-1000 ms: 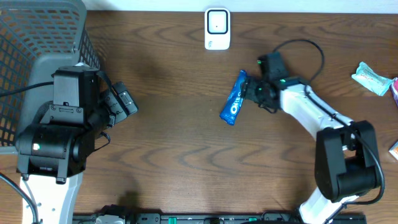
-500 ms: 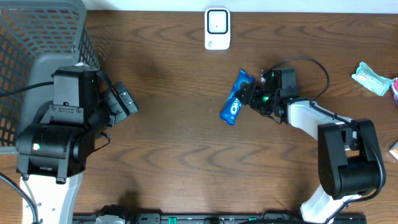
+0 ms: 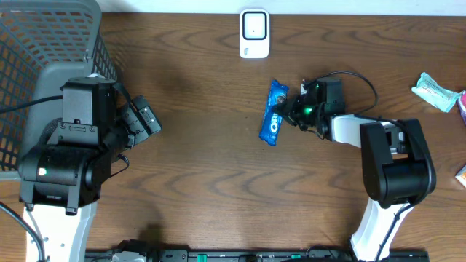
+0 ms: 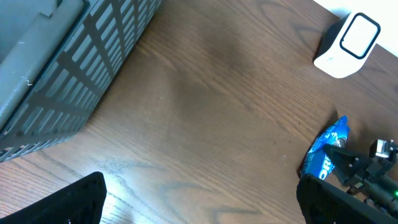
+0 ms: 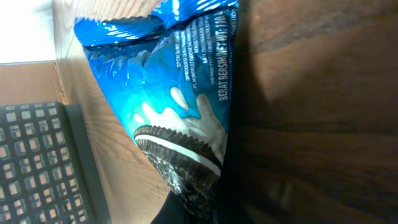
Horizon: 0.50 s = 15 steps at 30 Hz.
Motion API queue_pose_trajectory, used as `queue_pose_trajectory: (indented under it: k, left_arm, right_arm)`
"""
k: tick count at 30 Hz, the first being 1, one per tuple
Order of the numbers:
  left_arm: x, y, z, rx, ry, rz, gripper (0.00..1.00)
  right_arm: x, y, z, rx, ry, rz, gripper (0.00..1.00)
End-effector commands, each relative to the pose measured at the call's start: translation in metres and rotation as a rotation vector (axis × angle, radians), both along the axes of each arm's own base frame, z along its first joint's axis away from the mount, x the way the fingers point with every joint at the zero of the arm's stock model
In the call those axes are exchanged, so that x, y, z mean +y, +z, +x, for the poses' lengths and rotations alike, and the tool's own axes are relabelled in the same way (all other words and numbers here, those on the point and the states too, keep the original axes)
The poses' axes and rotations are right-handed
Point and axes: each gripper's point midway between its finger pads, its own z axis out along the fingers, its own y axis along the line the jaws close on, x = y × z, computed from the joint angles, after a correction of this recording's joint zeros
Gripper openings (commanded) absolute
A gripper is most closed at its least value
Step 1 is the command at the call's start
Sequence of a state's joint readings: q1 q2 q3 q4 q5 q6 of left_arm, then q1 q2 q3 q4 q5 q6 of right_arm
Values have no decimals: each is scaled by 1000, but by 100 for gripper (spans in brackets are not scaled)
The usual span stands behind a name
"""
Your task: Scan the item barcode
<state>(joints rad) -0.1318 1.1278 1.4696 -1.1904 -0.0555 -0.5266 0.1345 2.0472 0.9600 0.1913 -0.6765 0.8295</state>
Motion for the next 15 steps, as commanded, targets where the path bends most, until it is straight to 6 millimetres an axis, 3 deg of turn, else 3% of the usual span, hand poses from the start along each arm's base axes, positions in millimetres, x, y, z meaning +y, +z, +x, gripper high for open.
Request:
queue_pose_trajectory:
  k: [1, 4, 9, 14, 15]
  left_arm:
    - [3, 2, 0, -4, 10, 11, 98]
    - [3, 2, 0, -4, 10, 11, 98]
    - [3, 2, 0, -4, 10, 11, 98]
    - [3, 2, 0, -4, 10, 11, 98]
    - [3, 2, 0, -4, 10, 11, 98]
  right_arm:
    - [-25, -40, -26, 112, -53, -118, 1]
    - [-39, -12, -17, 38, -68, -213, 1]
    - [-87, 58, -8, -89, -143, -567, 1]
    - [-144, 127, -26, -151, -280, -1083, 1]
    - [-148, 131, -30, -156, -284, -1143, 1]
